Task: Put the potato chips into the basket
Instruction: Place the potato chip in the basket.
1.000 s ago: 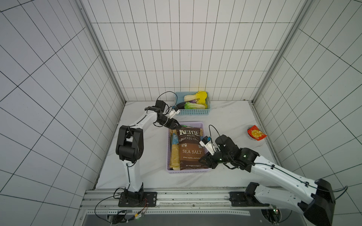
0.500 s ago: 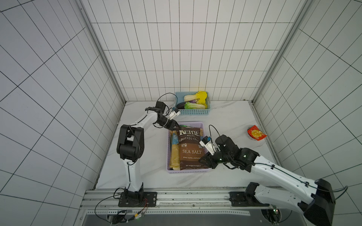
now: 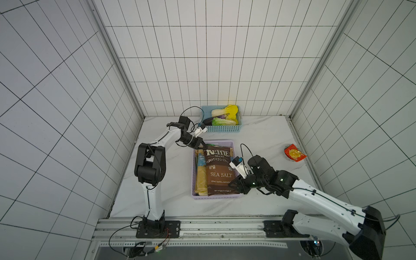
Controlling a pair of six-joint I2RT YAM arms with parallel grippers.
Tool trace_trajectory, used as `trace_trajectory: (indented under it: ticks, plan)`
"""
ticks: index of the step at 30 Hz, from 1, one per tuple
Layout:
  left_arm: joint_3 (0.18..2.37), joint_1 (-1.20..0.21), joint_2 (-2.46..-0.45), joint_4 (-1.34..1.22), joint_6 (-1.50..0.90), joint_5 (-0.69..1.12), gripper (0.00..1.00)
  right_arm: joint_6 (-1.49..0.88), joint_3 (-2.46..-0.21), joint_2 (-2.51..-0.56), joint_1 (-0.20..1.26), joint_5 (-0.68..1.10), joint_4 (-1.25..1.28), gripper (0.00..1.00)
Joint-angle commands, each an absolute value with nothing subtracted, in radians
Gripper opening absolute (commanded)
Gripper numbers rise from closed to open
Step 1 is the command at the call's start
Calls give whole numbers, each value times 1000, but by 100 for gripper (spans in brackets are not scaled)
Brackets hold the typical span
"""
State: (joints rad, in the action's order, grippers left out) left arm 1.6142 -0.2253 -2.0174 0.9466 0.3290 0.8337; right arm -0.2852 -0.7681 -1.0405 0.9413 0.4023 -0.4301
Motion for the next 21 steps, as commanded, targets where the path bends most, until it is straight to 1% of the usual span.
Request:
trace_trajectory:
  ticks: [1, 13, 16, 19, 20, 21]
  plan:
    - [1660, -216, -2040, 934, 324, 829, 0, -288, -741, -1029, 929, 396, -418, 32]
    - [1700, -216, -2056, 930, 313, 812, 0, -287, -747, -1046, 928, 408, -412, 32]
    - [1694, -207, -2028, 928, 307, 807, 0, -288, -750, -1044, 928, 401, -410, 32]
    - [1635, -182, -1935, 829, 254, 770, 0, -304, -752, -1040, 929, 352, -401, 33]
    - [1606, -176, -1892, 786, 240, 731, 7, -316, -753, -1039, 928, 315, -400, 34]
    - [1584, -175, -1855, 753, 237, 691, 20, -323, -756, -1043, 927, 295, -394, 35]
